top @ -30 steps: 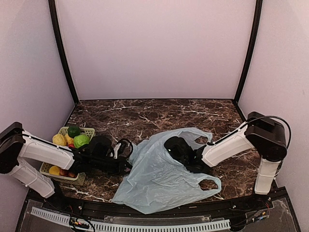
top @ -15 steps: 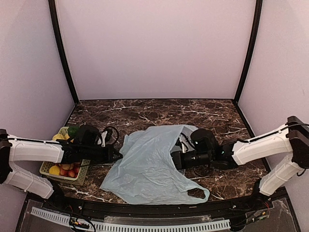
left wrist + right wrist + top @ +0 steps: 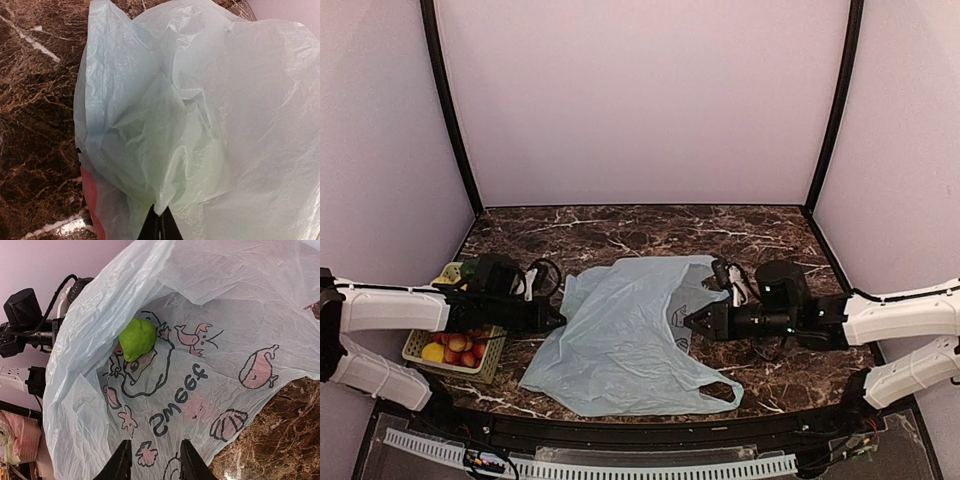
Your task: Untie the knot of the plastic bag and take out the fruit
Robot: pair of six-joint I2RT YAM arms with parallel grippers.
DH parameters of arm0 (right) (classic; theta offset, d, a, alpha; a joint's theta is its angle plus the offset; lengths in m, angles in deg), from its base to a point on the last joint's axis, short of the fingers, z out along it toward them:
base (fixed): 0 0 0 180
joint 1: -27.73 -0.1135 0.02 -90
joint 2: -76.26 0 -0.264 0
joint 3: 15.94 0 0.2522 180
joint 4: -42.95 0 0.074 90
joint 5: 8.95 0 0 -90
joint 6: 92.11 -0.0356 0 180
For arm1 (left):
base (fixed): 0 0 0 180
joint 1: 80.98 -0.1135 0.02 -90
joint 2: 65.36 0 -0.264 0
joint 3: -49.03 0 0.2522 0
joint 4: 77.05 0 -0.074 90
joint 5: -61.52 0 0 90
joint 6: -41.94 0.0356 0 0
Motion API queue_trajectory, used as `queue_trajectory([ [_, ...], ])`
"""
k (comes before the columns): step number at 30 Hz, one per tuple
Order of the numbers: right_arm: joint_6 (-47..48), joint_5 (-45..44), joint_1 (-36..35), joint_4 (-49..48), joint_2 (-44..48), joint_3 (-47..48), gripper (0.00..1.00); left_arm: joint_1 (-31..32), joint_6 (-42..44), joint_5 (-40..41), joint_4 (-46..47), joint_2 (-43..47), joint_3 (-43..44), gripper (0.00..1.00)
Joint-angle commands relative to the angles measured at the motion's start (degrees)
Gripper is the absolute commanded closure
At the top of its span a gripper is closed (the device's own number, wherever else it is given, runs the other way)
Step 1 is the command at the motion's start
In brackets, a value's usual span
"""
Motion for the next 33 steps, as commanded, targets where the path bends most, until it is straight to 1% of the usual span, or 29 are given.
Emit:
queue_trajectory([
  [1,1.54,3.86,0.41,-3.81,-5.88,2.0,0.67,-0.25,1.76,-4.13,1.97,-2.77,1.38,0.99],
  [7,2.29,9.46,0.33,-9.84,-19.35,8.16,0.62,0.22,0.84,-6.58,5.95,-6.47,1.19,0.99],
  [11,2.09,12.99,-0.56,-12.53,-25.41,12.42,0.57,1.74,0.25,-6.99,7.93,-8.62,1.26,0.99],
  [16,1.38,15.19,-2.38,-13.81,-32.01,17.51,0.47,4.14,-1.03,-7.06,11.21,-11.72,0.84,0.99],
  [19,0.3,16.1,-2.89,-14.43,-36.37,20.32,0.43,5.17,-1.69,-7.25,13.31,-13.25,1.14,0.99],
  [25,-0.19,16.89,-2.93,-15.18,-41.97,24.41,0.39,5.8,-1.6,-7.55,14.61,-16.06,1.8,0.99],
  [30,0.84,16.9,-2.77,-14.5,-44.59,27.66,0.35,5.81,-1.36,-9.04,16.2,-17.73,2.16,0.99],
  [33,1.49,17.19,-2.57,-13.8,-46.18,29.34,0.34,5.8,-0.9,-9.61,16.68,-18.29,2.23,0.99],
])
